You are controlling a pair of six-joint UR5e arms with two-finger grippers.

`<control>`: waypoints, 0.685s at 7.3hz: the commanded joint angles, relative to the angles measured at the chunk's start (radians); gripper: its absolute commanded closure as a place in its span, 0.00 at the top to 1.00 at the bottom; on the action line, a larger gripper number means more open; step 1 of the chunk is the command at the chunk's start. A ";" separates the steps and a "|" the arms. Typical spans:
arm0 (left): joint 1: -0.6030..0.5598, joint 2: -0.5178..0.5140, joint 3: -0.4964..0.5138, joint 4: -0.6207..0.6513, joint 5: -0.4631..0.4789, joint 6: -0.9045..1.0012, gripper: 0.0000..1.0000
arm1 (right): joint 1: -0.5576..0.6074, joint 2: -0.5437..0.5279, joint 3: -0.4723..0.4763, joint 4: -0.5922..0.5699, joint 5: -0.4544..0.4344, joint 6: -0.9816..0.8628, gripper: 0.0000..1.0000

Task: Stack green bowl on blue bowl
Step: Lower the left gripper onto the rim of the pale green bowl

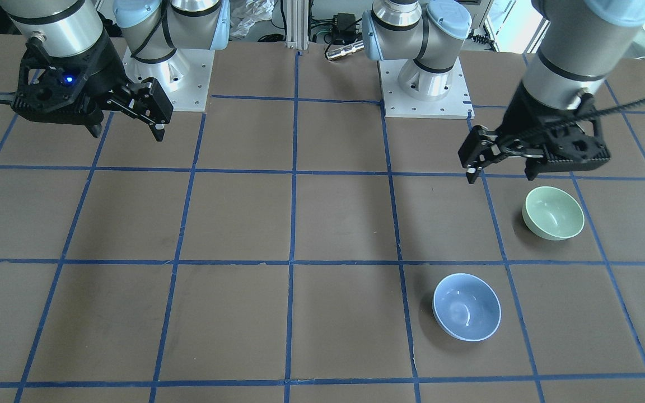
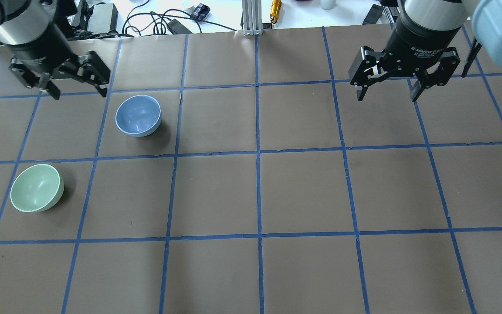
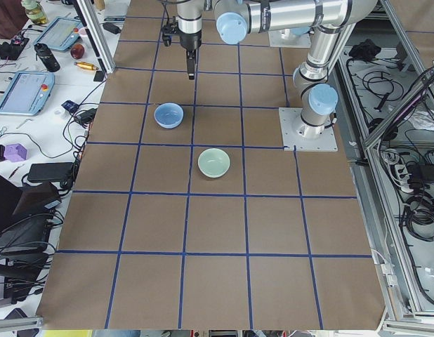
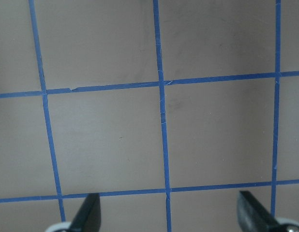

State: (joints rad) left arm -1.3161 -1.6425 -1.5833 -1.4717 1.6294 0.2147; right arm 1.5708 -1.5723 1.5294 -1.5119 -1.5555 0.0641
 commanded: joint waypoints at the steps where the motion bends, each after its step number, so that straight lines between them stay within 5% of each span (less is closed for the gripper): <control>1: 0.189 -0.022 -0.084 0.100 0.000 0.246 1.00 | 0.000 0.000 0.000 0.001 0.000 -0.001 1.00; 3: 0.329 -0.059 -0.119 0.125 -0.008 0.348 1.00 | 0.000 0.000 0.000 0.001 0.000 -0.001 1.00; 5: 0.476 -0.089 -0.231 0.224 -0.121 0.550 1.00 | 0.000 0.000 0.000 0.001 0.000 -0.001 1.00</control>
State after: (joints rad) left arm -0.9392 -1.7104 -1.7433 -1.3034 1.5726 0.6437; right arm 1.5708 -1.5723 1.5299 -1.5117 -1.5555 0.0629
